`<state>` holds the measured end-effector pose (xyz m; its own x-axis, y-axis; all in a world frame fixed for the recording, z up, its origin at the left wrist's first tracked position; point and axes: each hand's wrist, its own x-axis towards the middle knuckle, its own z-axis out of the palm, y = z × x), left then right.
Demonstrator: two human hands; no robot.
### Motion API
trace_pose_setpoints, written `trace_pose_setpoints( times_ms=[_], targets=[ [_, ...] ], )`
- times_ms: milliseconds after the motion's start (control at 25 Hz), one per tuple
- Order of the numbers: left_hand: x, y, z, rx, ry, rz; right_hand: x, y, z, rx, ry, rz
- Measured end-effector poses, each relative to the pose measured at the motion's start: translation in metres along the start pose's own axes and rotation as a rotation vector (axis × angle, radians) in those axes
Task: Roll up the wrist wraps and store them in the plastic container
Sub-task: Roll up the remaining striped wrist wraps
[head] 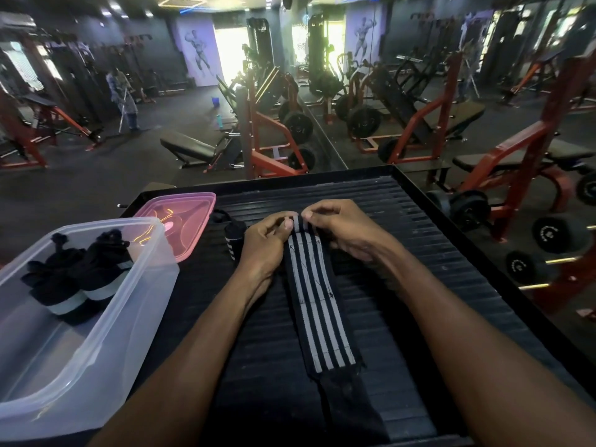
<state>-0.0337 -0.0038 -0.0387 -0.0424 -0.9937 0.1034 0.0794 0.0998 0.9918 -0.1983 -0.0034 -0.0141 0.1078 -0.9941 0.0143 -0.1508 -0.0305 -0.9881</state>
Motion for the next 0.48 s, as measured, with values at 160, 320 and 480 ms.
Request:
trace_pose_setpoints(
  times_ms=[160,320,480],
  targets=[
    [-0.0038,0.0003,0.0059,-0.021,-0.061,-0.002,0.0006,0.0003,-0.0055,-0.091,0.013,0.018],
    [-0.0026,-0.0001,0.0051,-0.088,-0.099,-0.183,0.0009,0.0028,-0.0061,-0.02,0.013,-0.046],
    [0.0001,-0.0043,0.002,0.067,-0.043,-0.092,-0.001,-0.0014,-0.0044,-0.039,-0.015,-0.011]
  ],
)
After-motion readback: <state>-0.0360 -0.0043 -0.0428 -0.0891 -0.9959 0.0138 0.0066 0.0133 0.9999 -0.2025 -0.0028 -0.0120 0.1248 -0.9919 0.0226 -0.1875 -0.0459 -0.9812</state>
